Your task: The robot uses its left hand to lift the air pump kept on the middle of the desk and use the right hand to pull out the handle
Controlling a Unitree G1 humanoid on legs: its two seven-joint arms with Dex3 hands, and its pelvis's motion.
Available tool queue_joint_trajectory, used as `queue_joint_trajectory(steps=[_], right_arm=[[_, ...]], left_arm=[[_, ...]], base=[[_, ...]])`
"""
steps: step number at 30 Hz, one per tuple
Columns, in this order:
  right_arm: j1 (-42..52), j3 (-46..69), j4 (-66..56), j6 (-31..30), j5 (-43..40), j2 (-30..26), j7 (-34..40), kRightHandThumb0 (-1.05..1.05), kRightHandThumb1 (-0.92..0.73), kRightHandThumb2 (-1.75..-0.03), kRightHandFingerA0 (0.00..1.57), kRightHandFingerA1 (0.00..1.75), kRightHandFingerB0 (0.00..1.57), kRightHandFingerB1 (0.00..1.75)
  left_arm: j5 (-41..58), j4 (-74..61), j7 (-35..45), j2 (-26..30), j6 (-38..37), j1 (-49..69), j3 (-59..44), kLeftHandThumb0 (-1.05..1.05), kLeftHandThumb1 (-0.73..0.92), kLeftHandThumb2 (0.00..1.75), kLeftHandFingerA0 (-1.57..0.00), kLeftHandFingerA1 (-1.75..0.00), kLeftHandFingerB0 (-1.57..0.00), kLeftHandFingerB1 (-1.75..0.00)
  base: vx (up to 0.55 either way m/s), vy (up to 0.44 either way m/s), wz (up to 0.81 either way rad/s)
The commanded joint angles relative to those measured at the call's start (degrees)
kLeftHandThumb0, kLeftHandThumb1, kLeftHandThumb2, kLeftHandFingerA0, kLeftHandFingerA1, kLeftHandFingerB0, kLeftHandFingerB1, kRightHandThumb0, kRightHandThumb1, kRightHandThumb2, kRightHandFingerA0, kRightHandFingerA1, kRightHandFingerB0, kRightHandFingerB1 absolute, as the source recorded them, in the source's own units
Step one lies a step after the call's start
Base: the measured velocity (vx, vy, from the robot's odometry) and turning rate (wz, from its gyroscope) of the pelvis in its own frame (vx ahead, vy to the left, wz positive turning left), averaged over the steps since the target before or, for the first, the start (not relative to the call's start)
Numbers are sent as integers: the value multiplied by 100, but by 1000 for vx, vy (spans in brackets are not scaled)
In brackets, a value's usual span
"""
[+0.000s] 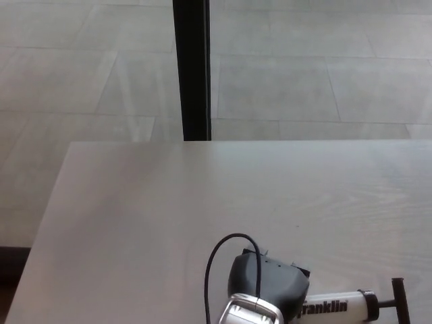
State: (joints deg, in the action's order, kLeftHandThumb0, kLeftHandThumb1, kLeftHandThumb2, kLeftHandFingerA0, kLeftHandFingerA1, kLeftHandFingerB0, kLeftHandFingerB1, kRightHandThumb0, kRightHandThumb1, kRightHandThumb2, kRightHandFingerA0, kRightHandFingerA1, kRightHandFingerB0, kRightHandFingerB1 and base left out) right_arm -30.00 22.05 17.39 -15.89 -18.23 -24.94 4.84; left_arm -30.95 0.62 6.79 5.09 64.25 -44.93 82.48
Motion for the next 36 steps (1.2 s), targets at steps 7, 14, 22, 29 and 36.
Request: queue_joint_trajectory(steps=[7,14,22,29,36], right_arm=[[-329,-102,221,-236,436,-203,111,-42,-67,-60,67,70,54,48],[-419,-80,279,-296,524,-254,91,-42,-66,-59,67,73,54,48],[-477,-118,307,-325,607,-282,16,-41,-65,-59,68,77,52,47],[-480,-181,309,-324,703,-313,-36,-42,-66,-59,68,75,50,46],[-477,-175,343,-383,702,-335,-133,-37,-67,-59,66,78,48,45]], left_arm=[[-950,523,-455,-397,220,517,-193,-75,58,94,-31,-68,-7,-46],[-1271,833,-1073,-785,-553,953,-597,-74,78,64,-49,-89,-9,-32],[-1406,858,-946,-1030,-972,1178,-894,-79,65,102,-53,-84,0,-26],[-1593,829,-769,-1001,-1069,1325,-994,-77,76,63,-51,-110,-6,-29],[-1949,963,-365,-955,-994,1266,-897,-74,76,63,-58,-90,-11,-32]], base=[[0,0,0],[0,0,0],[0,0,0],[0,0,0],[0,0,0]])
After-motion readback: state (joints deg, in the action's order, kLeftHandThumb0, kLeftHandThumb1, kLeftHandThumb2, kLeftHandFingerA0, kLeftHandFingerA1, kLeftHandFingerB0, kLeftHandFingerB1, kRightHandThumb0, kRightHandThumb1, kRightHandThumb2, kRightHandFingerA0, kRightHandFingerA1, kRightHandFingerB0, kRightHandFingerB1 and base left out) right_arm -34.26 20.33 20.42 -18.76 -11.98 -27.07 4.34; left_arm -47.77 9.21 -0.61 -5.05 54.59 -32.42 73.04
